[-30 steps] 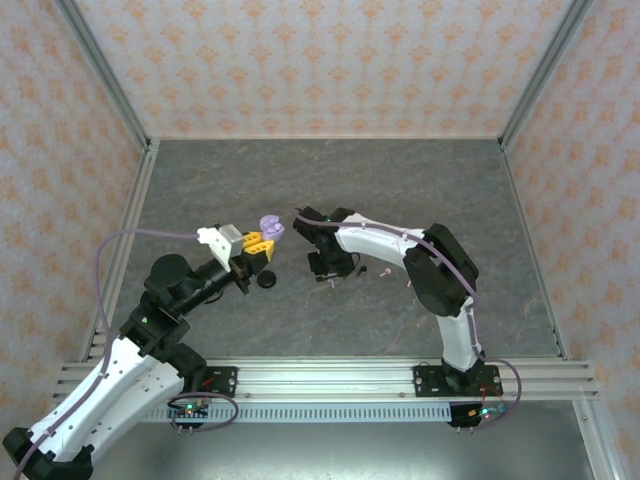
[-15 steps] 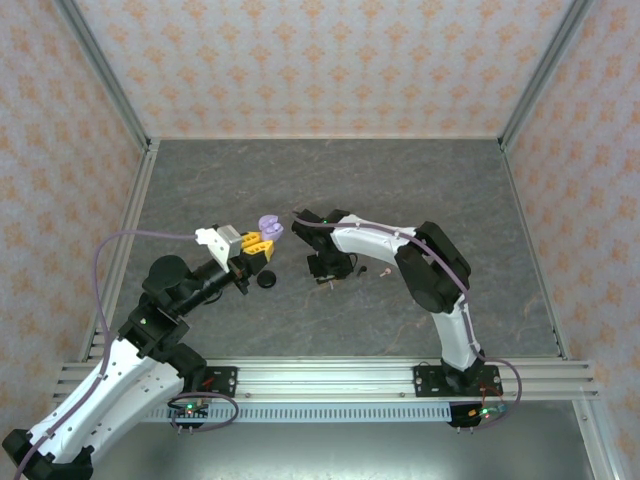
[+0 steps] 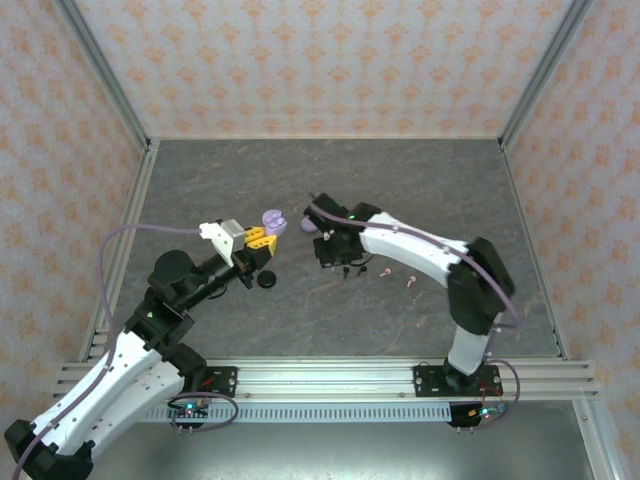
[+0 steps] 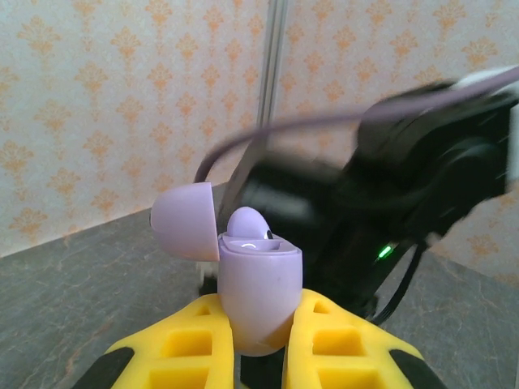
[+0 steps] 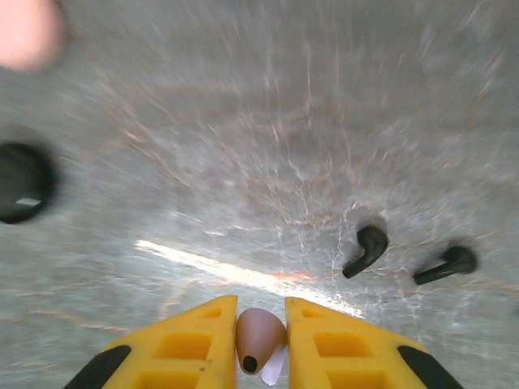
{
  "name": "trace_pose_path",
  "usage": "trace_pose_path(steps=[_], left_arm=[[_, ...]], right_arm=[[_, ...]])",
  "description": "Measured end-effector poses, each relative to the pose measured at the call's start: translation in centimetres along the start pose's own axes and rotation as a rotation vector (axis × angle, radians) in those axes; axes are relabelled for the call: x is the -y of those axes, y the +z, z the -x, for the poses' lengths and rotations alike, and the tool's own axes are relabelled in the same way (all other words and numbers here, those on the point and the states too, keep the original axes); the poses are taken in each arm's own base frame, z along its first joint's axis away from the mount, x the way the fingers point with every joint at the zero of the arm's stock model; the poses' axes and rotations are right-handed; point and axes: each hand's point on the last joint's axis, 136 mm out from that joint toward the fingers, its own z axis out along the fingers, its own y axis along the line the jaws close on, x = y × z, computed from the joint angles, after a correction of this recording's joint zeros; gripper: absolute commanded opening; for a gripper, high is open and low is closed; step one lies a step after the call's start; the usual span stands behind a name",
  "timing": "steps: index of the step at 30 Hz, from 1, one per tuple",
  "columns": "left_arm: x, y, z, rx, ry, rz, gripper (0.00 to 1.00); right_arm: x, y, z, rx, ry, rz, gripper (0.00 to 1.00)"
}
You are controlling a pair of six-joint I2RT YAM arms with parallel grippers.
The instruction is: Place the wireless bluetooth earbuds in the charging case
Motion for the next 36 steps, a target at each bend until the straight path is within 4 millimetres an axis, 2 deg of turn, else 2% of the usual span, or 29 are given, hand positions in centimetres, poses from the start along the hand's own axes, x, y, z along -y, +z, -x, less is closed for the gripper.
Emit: trace_pose_path(steps=[3,5,8,13,16,20,25,29,36], left_arm=[[-0.2,1.0,0.1,0.01,-0.017,-0.001,0.0],[-0.4,1.6,0.0,0.013,-0.027,-0.002,0.0],[-0.6,2.5,0.1,0.02,-0.036,-0.004,0.0],[-0.7,4.0,0.9,0.036,-0.057,-0.018,0.0],[-0.7,4.8,1.5,0.051,-0.069,-0.028,0.0],[-0.6,5.3,1.8,0.062,-0.075,-0.047,0.0],[-0.3,5.8,1.6,0.057,-0.088,-0.064,0.0],[0.2,5.9,1.9,0.06,-0.087,-0.084,0.0],[0.2,5.8,2.0,0.062,-0.086,-0.087,0.0]], right_arm=[[-0.7,-6.3,2.9,0.203,-0.004,0.077,0.19],[-0.9,-9.6,4.1,0.311,-0.005,0.117,0.19],[-1.4,-15.6,5.9,0.504,-0.009,0.208,0.19],[-2.5,-23.2,7.6,0.742,-0.031,0.349,0.19],[-3.6,-25.7,8.2,0.822,-0.068,0.407,0.19],[-6.0,-26.2,8.1,0.837,-0.136,0.445,0.19],[-8.3,-24.1,8.3,0.802,-0.194,0.444,0.19],[-8.9,-22.6,8.5,0.776,-0.213,0.428,0.19],[-9.3,-22.9,8.9,0.779,-0.219,0.437,0.19]])
